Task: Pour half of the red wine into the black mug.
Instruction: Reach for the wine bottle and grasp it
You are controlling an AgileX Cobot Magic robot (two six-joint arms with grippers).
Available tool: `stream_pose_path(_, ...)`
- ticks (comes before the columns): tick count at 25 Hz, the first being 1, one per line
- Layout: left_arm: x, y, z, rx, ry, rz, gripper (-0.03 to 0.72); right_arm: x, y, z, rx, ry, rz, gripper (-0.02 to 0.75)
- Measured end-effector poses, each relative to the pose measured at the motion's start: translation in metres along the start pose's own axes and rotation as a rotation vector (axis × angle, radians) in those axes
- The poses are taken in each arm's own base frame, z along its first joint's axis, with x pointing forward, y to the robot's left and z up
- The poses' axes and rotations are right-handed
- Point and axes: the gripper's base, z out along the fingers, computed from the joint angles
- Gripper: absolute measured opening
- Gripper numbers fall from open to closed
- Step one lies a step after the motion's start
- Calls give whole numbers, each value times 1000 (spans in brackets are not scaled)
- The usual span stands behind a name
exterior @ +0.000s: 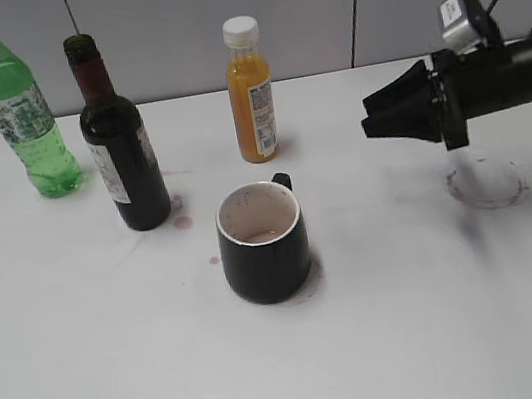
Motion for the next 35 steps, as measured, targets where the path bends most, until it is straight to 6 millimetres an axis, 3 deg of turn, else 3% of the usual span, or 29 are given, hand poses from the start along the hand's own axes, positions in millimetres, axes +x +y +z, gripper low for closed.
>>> stream_pose_path(6,0,0,0,0,0,-1,590,-27,-16,-41,292,84,162,315)
stream_pose_path(10,0,0,0,0,0,0,590,-37,-24,-62,482,141,161,315)
stream_pose_path(14,0,0,0,0,0,0,590,-39,-36,-80,724,232,171,315)
stream_pose_path(18,0,0,0,0,0,0,590,-36,-49,-104,1052,231,343,321)
stream_pose_path(20,0,0,0,0,0,0,590,-37,-51,-113,1148,200,418,365)
stream_pose_path(25,0,0,0,0,0,0,590,-43,-51,-117,1196,84,537,628)
stream_pose_path(29,0,0,0,0,0,-1,590,-46,-49,-123,1247,97,540,650)
stream_pose_path(33,0,0,0,0,0,-1,590,-41,-49,-141,1410,258,515,650)
stream_pose_path(35,0,0,0,0,0,-1,590,-39,-47,-147,1457,328,585,648)
